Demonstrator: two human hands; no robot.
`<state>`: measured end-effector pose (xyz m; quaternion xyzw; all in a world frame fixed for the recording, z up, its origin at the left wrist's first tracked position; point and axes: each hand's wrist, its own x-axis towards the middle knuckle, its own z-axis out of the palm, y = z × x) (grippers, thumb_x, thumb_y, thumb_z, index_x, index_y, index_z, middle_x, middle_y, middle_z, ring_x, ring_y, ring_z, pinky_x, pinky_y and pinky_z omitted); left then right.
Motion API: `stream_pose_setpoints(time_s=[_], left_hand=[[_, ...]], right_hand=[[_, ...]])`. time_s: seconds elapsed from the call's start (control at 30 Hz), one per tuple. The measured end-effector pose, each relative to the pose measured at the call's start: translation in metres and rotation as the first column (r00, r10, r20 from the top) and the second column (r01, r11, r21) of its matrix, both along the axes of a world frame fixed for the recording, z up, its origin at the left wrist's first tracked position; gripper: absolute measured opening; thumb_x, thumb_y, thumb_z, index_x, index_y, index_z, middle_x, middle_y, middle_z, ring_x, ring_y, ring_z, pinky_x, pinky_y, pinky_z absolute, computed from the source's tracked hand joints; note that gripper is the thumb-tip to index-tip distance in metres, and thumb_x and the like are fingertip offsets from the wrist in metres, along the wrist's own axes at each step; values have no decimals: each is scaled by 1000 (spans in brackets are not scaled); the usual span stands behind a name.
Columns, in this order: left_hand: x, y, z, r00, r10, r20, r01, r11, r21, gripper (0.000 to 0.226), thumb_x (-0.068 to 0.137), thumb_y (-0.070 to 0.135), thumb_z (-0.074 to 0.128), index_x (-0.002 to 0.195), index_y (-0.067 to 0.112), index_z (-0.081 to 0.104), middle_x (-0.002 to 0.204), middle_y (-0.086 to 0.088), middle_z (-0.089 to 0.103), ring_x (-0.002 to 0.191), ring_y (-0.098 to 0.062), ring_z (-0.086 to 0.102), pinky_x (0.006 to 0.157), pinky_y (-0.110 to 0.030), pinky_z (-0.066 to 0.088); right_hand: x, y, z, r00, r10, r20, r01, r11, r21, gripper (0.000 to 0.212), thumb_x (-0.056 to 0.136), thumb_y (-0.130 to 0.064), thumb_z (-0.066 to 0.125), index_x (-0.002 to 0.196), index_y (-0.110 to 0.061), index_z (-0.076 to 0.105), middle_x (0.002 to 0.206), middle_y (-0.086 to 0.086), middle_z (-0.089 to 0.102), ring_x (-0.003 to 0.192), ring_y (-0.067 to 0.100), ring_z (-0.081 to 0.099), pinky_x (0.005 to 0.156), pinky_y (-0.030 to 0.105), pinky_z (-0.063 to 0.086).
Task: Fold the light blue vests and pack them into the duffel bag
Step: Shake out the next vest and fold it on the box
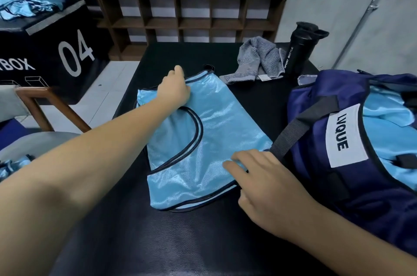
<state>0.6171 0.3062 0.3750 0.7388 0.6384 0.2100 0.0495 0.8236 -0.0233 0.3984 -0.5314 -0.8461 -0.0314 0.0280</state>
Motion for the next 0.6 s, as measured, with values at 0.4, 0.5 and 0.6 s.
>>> stream_pose_setpoints(time_s=[0.4, 0.5, 0.6], left_hand=[[-22, -235, 27, 809, -585, 47, 587, 804, -98, 17, 87, 38, 68, 90, 27, 56, 89, 10, 55, 80, -12, 56, 75, -35, 51], [-27, -278, 25, 788, -615, -34, 609, 786, -104, 26, 89, 52, 66, 95, 30, 53, 92, 11, 52, 81, -8, 50, 68, -28, 41], [-32, -297, 14, 775, -588, -231, 601, 799, -19, 37, 83, 63, 57, 96, 28, 52, 89, 11, 51, 79, -12, 51, 64, -26, 28]], right_hand=[[-7, 5, -2, 996, -24, 90, 22, 1000, 22, 20, 84, -28, 43, 101, -22, 52, 97, -2, 52, 91, 27, 51, 88, 45, 47], [-8, 4, -3, 995, -31, 93, 28, 999, 38, 19, 83, -28, 44, 99, -22, 52, 94, -2, 52, 89, 26, 51, 86, 44, 48], [-8, 3, -4, 995, -46, 92, 40, 997, 62, 14, 82, -26, 53, 95, -22, 52, 90, -2, 52, 84, 26, 50, 83, 44, 47]])
